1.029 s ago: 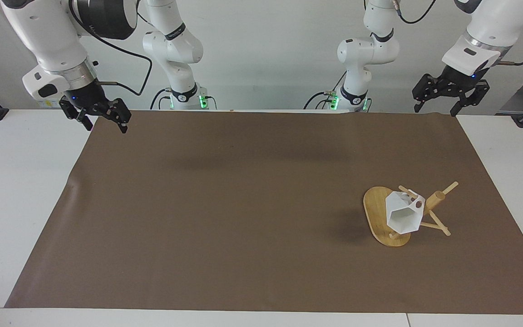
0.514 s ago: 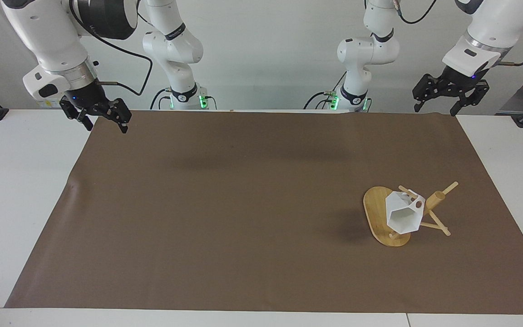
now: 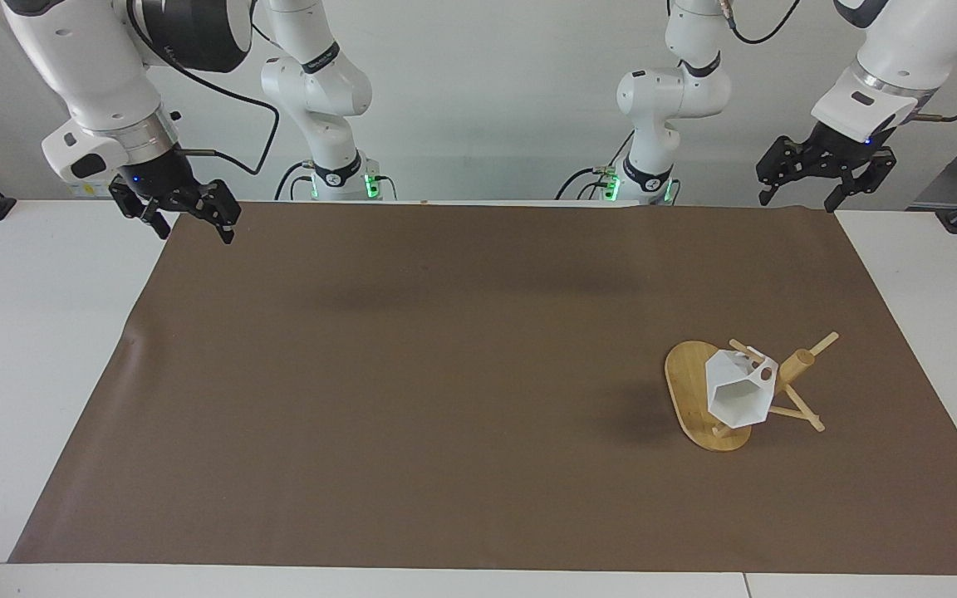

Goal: Hang cup on rack

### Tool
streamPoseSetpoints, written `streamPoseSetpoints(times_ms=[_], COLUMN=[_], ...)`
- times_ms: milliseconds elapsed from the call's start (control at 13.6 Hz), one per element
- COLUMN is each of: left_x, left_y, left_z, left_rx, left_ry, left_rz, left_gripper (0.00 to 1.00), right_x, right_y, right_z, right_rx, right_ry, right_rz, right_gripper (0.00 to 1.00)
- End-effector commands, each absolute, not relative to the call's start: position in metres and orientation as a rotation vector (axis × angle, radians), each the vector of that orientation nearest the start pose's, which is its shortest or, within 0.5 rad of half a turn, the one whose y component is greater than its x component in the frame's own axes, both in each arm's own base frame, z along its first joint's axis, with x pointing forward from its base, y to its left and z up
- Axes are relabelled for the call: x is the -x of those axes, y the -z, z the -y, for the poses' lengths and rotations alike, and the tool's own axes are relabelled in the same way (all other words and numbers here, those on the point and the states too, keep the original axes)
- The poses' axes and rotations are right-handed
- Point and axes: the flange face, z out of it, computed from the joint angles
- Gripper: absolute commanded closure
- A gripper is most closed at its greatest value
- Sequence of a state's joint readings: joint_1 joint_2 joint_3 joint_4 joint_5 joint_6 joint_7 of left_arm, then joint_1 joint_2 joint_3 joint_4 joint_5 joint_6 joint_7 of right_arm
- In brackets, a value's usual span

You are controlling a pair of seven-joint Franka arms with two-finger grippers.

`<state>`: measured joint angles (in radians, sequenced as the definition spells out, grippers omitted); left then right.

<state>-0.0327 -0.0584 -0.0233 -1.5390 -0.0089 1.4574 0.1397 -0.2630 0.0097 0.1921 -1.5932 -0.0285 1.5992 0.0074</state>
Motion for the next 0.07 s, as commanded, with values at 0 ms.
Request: streamPoseSetpoints(times_ms=[0], left_x=[-0.5162], left_y=[-0.6619], left_z=[0.0268], left_rx=[3.113], left_ry=[-0.030], left_rz=[-0.309], left_gripper=[0.00], right_x=[-0.5534], right_y=[-0.6133], right_z=[0.0433], right_rx=[3.162], right_ry=[-0.023], right_rz=[-0.099], right_gripper=[0.00])
